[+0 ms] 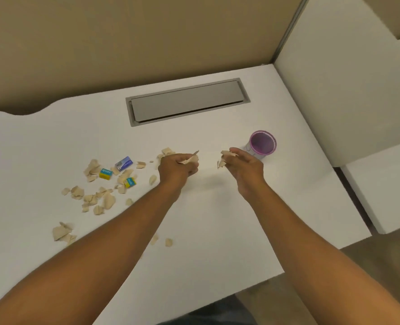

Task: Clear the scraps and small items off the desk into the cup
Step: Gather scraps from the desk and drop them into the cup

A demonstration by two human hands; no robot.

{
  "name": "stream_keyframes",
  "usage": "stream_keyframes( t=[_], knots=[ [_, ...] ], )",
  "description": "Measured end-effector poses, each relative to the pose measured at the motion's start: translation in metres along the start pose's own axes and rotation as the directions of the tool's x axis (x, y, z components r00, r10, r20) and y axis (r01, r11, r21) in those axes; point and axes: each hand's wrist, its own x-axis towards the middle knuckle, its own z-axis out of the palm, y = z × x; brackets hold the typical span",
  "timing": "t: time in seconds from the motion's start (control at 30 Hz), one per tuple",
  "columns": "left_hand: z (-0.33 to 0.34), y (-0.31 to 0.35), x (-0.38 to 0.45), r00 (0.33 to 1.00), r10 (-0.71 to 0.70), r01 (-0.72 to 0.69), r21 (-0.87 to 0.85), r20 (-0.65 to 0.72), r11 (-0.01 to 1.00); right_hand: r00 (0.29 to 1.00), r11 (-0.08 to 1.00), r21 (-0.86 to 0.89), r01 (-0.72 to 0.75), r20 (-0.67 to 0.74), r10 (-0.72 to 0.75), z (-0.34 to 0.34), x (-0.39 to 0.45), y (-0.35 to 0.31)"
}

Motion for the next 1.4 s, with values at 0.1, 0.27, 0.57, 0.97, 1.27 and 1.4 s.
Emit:
stream_keyframes(
  t=[0.1,0.27,0.57,0.97,1.27,1.4],
  knots=[
    [0.050,0.021,0.002,0.995,0.019,-0.019,-0.003,0.098,1.000,0.995,0.997,0.048,0.056,-0.089,-0.052,-0.024,0.012,-0.035],
    [0.130,0.051,0.007,0.978,-0.034,0.004,0.144,0.207,0.990,0.955,0.966,-0.244,0.087,-0.257,-0.151,-0.062,0.050,-0.072],
    [0.216,0.072,0.022,0.932,-0.275,0.231,0.198,0.235,0.952,0.969,0.814,-0.581,0.021,-0.189,-0.160,-0.081,0.101,-0.083],
    [0.220,0.105,0.014,0.768,-0.484,0.451,0.182,0.418,0.873,0.992,0.669,-0.743,-0.019,-0.099,-0.082,-0.096,0.106,-0.119],
    [0.164,0.103,0.006,0.893,-0.233,0.100,0.336,0.385,0.937,0.938,0.621,-0.771,0.141,-0.098,-0.333,-0.084,0.075,-0.101],
    [0.078,0.068,0.004,0.949,0.016,-0.127,0.336,0.315,0.933,0.936,0.606,-0.770,0.198,-0.036,-0.351,-0.077,0.034,-0.051]
  ],
)
